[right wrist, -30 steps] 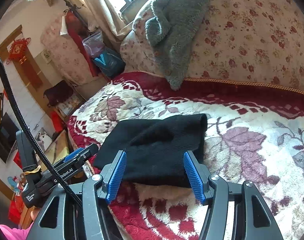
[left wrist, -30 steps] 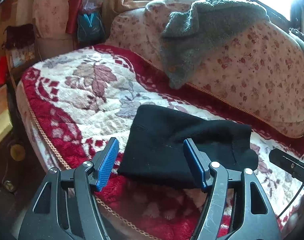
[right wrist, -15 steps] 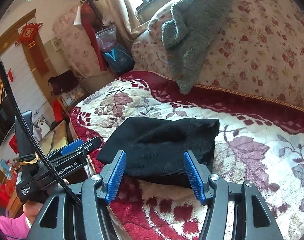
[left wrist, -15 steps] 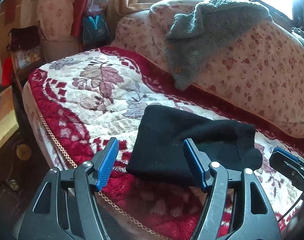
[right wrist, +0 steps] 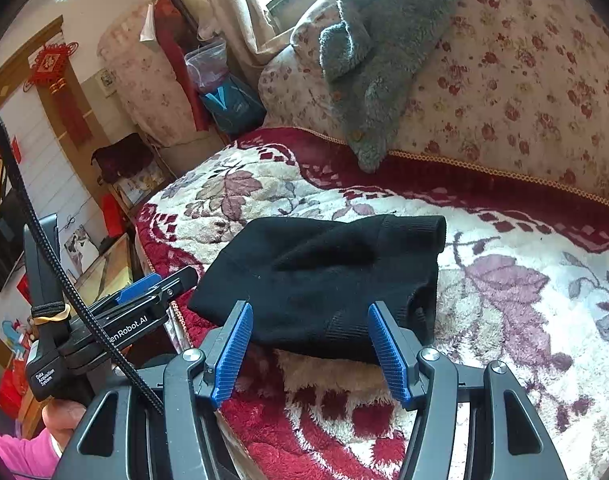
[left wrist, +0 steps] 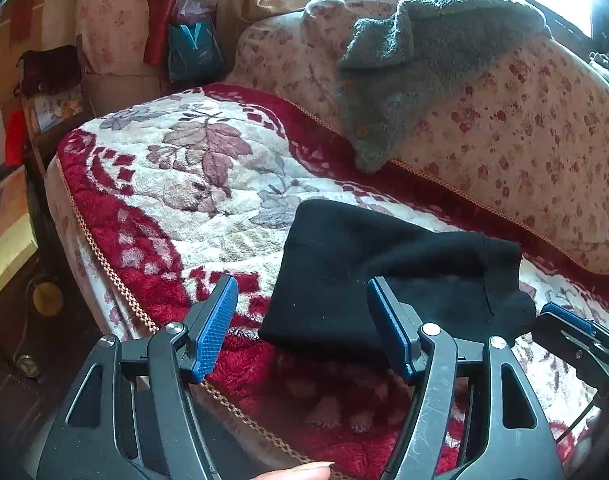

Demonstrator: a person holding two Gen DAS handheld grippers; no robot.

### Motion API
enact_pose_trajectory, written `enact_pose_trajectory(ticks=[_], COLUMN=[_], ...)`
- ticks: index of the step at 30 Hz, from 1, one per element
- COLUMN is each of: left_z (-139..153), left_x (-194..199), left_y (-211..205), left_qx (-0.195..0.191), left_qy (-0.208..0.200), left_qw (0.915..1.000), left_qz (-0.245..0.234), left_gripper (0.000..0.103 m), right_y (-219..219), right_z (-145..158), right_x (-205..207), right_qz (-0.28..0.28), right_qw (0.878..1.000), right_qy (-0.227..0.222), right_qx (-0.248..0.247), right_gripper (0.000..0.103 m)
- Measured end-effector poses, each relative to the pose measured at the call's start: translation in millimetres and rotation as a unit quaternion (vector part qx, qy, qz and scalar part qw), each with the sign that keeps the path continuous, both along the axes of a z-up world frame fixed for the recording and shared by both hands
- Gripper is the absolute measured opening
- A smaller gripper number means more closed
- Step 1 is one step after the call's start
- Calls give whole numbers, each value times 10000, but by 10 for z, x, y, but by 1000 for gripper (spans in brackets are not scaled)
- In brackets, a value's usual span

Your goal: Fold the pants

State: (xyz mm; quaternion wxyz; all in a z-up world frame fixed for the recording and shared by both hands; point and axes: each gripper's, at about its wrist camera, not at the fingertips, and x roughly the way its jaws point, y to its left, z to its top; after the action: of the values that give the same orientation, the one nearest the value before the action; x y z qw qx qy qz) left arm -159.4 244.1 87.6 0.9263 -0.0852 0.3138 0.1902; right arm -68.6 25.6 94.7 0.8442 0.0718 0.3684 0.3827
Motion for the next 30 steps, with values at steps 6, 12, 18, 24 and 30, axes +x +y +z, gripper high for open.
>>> enact_pose_trajectory(ticks=[6,12,18,24,30], left_z=[-25,-43,-40,-40,-36], left_x=[-2,6,12,13,-1], left_y=[2,24,31,73,59], left_qx=[-21,-59,-43,-89,-6], left_qy=[14,43,32,33,-29], left_qw=[10000,10000,10000,9999,9999], left_qz=[21,42,49,105,146], left_gripper=[67,67,67,67,67], right_y=[18,41,74,111,123], right_z=[-23,-41,-60,-64,-90], right_x=[-5,8,23,32,36], right_qz=[27,47,70,113,120], right_qw=[10000,9999,9999,9998,9997], right_qy=[37,86,122,127,172], right_qx=[-30,-58,-56,-86,-92], right_gripper=[58,58,58,58,58])
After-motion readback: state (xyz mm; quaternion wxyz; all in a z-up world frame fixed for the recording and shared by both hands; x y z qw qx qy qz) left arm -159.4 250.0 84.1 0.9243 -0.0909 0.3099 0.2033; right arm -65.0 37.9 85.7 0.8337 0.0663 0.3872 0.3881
